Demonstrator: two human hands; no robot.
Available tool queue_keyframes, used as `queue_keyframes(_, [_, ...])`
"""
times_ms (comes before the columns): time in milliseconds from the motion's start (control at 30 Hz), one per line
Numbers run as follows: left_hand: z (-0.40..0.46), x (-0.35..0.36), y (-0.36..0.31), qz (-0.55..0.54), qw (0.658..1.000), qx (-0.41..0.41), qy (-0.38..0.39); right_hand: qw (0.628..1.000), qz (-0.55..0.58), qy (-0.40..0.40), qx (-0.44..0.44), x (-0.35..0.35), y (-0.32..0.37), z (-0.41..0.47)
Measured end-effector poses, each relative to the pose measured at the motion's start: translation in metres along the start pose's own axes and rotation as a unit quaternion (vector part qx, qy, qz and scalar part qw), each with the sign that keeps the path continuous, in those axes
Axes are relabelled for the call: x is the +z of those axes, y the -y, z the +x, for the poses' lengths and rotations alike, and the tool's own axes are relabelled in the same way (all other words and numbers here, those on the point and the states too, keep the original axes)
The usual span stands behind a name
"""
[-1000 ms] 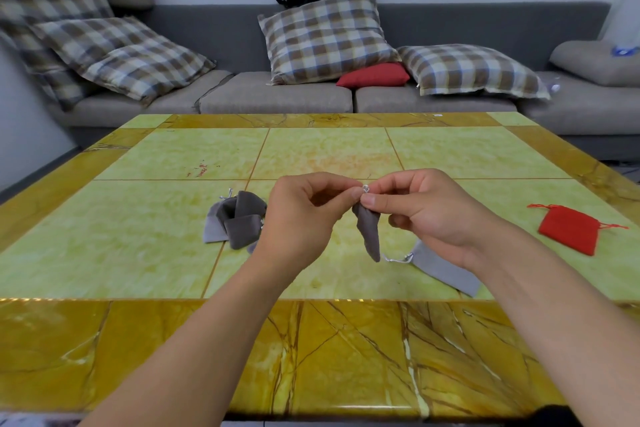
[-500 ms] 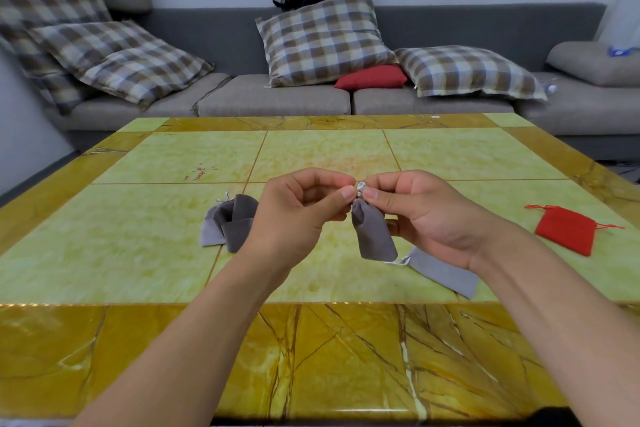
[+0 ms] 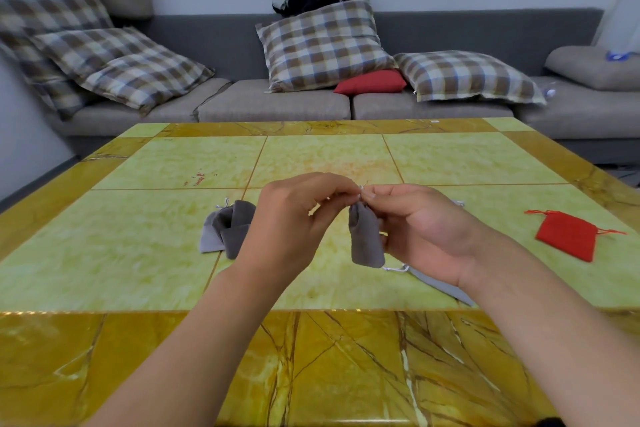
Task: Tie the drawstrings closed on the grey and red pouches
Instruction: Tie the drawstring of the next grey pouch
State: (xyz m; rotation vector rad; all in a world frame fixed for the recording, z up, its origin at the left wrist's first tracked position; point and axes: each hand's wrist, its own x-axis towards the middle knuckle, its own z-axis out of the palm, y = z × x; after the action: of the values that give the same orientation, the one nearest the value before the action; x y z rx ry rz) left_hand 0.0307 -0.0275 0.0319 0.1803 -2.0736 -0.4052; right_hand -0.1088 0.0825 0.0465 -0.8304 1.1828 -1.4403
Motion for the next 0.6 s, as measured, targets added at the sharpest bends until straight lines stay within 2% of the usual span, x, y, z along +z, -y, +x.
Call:
queue_keyframes(100, [0.0018,-0.0025,0.0039,0.007,1.000,0.010,0.006,0.999,0.030,-0.014,0.029,0.0048,-0.0013,0.0015])
queue_keyframes(267, [0.0017,-0.0023,0.0033,0.001,0.999,0.024,0.035,0.995,-0.050,-0.084,0.008,0.0104,-0.0013,0.0002])
queue_keyframes(500, [0.0002,-0.0003,0.0030,0.063,0.994,0.084,0.013,0.990,-0.025,-0.139,0.021,0.0087,-0.0008,0.0009])
queue_keyframes(600, [0.0027,-0.0004,0.0023,0.082,0.990,0.107,0.047,0.986,-0.010,-0.159,0.041,0.0061,-0.0016,0.0018])
